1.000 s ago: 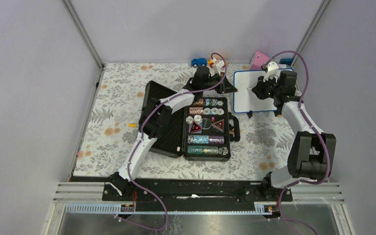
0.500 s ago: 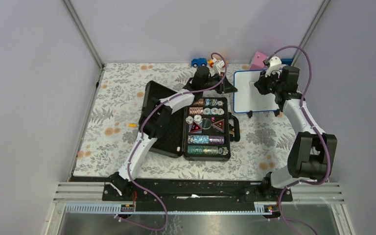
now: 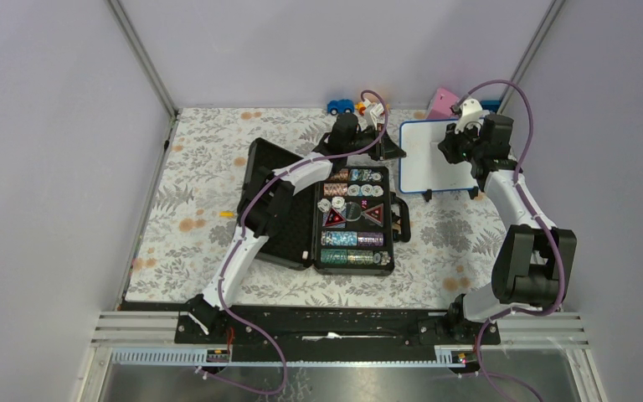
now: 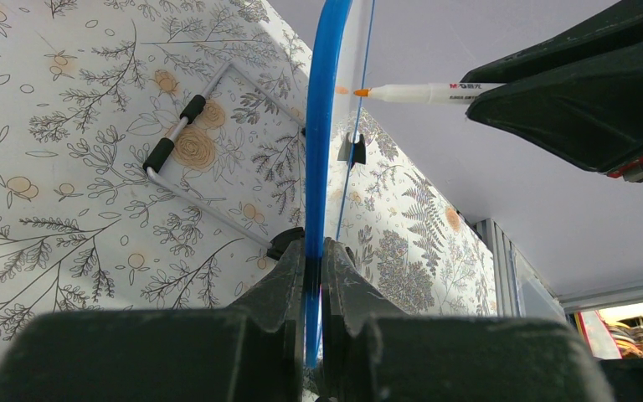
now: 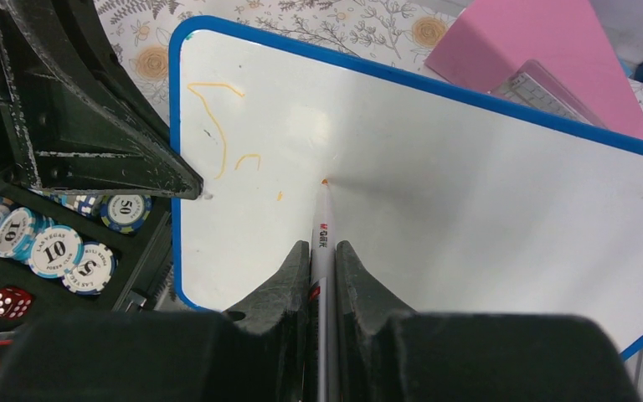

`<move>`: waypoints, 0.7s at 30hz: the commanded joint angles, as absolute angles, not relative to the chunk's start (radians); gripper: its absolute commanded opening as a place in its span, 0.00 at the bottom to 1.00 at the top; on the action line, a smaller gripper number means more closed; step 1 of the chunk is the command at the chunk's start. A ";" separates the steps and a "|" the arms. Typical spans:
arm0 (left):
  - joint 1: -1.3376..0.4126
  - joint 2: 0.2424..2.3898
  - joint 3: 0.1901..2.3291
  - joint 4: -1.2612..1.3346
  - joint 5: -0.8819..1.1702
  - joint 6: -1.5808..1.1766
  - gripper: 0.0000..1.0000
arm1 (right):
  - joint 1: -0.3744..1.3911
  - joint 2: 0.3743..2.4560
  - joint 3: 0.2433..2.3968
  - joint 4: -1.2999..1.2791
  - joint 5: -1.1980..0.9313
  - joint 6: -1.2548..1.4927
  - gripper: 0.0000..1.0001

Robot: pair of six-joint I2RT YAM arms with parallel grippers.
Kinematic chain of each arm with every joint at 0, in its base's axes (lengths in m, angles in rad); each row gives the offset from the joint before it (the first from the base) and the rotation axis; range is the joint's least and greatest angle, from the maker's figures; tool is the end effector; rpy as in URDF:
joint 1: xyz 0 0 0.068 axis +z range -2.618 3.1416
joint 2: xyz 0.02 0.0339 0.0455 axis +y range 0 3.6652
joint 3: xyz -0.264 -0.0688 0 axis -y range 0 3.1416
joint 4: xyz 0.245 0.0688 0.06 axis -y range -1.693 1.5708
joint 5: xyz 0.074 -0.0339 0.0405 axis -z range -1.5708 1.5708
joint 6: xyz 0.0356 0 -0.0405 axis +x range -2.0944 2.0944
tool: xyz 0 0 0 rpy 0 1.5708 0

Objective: Write a sentence on the whiteboard

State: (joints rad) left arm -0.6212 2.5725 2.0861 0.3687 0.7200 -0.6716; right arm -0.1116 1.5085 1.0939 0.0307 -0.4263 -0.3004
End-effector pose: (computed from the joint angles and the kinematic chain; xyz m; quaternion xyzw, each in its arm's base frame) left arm 0.4637 -0.3608 0.1824 0.2163 0.7052 -0.5847 0.3377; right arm 0.3501 -0.0244 0.2934 -0.1941 0.7955 0.0599 0.5709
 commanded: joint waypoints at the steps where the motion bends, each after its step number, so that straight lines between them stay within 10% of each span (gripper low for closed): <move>1: -0.627 2.565 2.084 0.385 0.729 -0.671 0.00 | -0.117 1.527 1.088 0.026 -0.420 -0.325 0.00; 21: -0.627 2.563 2.081 0.389 0.730 -0.677 0.00 | -0.116 1.478 1.124 -0.049 -0.600 -0.275 0.00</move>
